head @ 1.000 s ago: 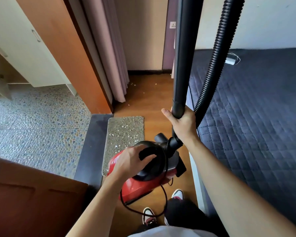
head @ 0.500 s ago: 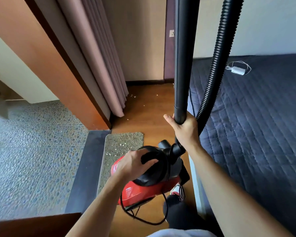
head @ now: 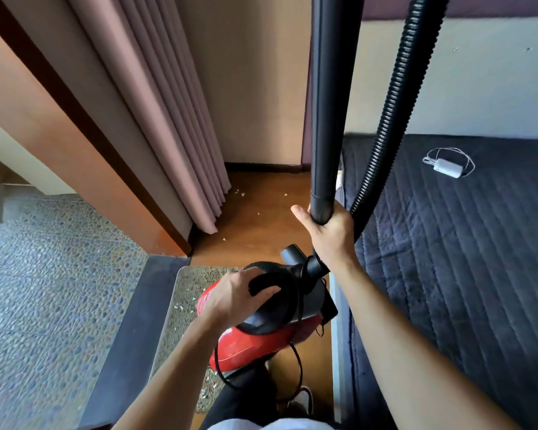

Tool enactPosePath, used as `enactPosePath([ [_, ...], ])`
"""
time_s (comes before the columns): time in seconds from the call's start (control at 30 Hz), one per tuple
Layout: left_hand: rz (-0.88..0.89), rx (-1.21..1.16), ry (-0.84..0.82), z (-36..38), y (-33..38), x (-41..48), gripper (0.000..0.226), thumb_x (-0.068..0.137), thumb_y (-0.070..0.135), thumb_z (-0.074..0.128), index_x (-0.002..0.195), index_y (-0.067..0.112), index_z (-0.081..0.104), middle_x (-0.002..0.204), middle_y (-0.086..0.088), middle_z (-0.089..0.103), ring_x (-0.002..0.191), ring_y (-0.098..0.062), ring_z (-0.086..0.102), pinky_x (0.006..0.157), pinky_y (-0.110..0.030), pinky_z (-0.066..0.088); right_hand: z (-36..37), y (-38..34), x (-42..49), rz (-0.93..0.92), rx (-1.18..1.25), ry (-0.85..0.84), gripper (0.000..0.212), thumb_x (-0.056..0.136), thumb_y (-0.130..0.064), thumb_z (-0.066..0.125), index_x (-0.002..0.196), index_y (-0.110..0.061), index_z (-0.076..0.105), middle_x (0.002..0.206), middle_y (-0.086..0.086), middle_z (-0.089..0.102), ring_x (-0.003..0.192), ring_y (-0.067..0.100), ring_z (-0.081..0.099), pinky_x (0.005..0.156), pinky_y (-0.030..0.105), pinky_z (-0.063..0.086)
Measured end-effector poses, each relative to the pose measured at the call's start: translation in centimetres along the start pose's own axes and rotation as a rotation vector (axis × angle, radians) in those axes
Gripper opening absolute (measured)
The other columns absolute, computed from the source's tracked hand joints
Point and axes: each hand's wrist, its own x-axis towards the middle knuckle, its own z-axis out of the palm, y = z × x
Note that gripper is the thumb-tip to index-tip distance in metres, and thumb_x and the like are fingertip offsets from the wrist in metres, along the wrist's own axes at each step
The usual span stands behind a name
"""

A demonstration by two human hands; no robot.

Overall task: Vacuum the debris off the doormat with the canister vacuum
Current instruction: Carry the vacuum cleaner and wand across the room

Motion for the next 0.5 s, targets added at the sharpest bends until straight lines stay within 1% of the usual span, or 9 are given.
enactPosePath([
  [0.03,0.004,0.001,0.002,0.0,-0.1,1.1,0.051,0.08,0.072,0.055,0.091,0.024,0.07,0.07,0.007,0.069,0.061,-0.01,0.065,0.057,-0.033,0.054,0.3,0.4,1.1,0.006,-0.004,-0.001,0.049,0.081,-0.05,0.076,0.069,-0.008,0.054,0.055,0.004,0.051,0.053,0.03,0.054,0.054,0.044,0.048],
  [0.1,0.015,0.02,0.013,-0.1,-0.4,3.2,0.052,0.081,0.071,0.055,0.092,0.023,0.072,0.071,0.008,0.07,0.061,-0.008,0.065,0.057,-0.031,0.054,1.0,1.4,3.2,0.021,-0.016,0.003,0.051,0.081,-0.049,0.078,0.07,-0.004,0.055,0.057,0.013,0.055,0.055,0.032,0.056,0.055,0.044,0.048],
  [0.17,0.012,0.035,0.012,-0.4,-0.7,5.6,0.052,0.08,0.07,0.055,0.092,0.023,0.072,0.071,0.008,0.07,0.06,-0.008,0.063,0.056,-0.026,0.052,1.8,2.4,5.2,0.032,-0.014,0.003,0.053,0.081,-0.048,0.078,0.072,-0.001,0.056,0.061,0.02,0.059,0.058,0.036,0.058,0.056,0.046,0.049],
  [0.27,0.009,0.038,-0.005,-0.7,-1.5,10.0,0.052,0.079,0.071,0.054,0.091,0.024,0.072,0.07,0.011,0.066,0.059,-0.007,0.058,0.053,-0.014,0.041,3.3,3.9,9.0,0.046,-0.015,-0.008,0.055,0.081,-0.051,0.076,0.07,-0.001,0.053,0.06,0.022,0.053,0.056,0.037,0.052,0.056,0.046,0.047],
  [0.33,0.023,0.042,-0.016,-1.1,-2.3,13.5,0.046,0.081,0.066,0.059,0.091,0.023,0.073,0.071,0.011,0.065,0.06,-0.006,0.056,0.054,-0.008,0.035,4.6,4.8,12.2,0.053,-0.03,-0.007,0.055,0.082,-0.048,0.077,0.07,0.0,0.051,0.06,0.024,0.051,0.056,0.038,0.049,0.055,0.045,0.046],
  [0.4,0.047,0.038,-0.027,-1.9,-3.1,17.2,0.04,0.084,0.06,0.064,0.089,0.021,0.073,0.069,0.012,0.063,0.059,-0.005,0.055,0.054,-0.008,0.034,5.9,5.5,15.4,0.062,-0.054,-0.005,0.054,0.083,-0.045,0.079,0.07,0.0,0.052,0.06,0.024,0.052,0.056,0.038,0.05,0.055,0.044,0.045],
  [0.5,0.062,0.028,-0.053,-3.3,-4.0,23.4,0.036,0.085,0.055,0.068,0.089,0.02,0.072,0.068,0.015,0.058,0.058,-0.004,0.052,0.054,-0.012,0.036,8.2,6.4,20.7,0.091,-0.066,0.01,0.058,0.082,-0.041,0.081,0.07,0.008,0.053,0.061,0.029,0.054,0.056,0.042,0.052,0.054,0.045,0.045],
])
